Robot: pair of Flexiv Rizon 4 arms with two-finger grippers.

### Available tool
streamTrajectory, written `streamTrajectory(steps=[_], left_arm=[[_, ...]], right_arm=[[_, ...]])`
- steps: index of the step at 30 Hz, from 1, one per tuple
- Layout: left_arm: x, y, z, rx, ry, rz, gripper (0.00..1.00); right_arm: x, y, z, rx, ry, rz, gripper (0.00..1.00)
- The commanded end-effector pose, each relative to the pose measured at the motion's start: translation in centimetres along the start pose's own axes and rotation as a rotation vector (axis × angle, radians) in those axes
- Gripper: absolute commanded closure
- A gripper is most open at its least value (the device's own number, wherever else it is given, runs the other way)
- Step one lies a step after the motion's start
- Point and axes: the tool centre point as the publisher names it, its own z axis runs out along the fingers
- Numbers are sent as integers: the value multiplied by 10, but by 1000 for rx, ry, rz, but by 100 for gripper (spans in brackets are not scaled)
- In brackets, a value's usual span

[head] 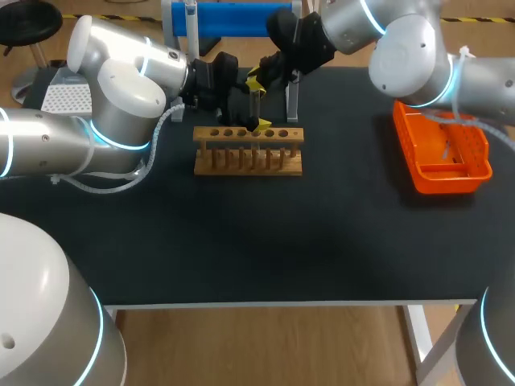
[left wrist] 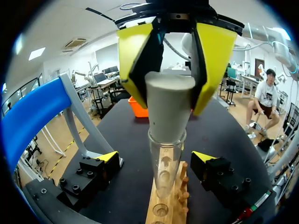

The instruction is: Invert the test tube, pick up the pipette, mount the tip to pipette, aspirate from beaker and dispense into the tube, eject the tip, return the pipette, and cap with the stopper.

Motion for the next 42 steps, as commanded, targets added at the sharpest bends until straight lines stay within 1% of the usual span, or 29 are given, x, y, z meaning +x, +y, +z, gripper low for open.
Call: streamTrajectory(steps=[1,8,17,18,19,20,21,23,25,34,42], left_arm=[[0,0,1,1,0,0,0],[0,0,1,1,0,0,0],[0,0,1,1,0,0,0],[0,0,1,1,0,0,0],[0,0,1,1,0,0,0],[0,0,1,1,0,0,0],[0,0,1,1,0,0,0],[0,0,1,1,0,0,0],[0,0,1,1,0,0,0],[0,0,1,1,0,0,0],[0,0,1,1,0,0,0]], right_arm=[[2,-4,0,7,-1,3,100],[5,-10,4,19,2,3,100],[10,-24,7,33,-3,12,100],[9,-25,6,34,-5,15,97],[9,-26,6,34,-6,18,83],[9,-27,6,33,-6,19,73],[9,-28,5,31,-5,21,68],[9,-30,4,24,-1,26,53],[8,-31,3,16,-5,34,0],[2,-29,-12,-52,-8,43,0],[1,-28,-23,-130,-3,18,0]])
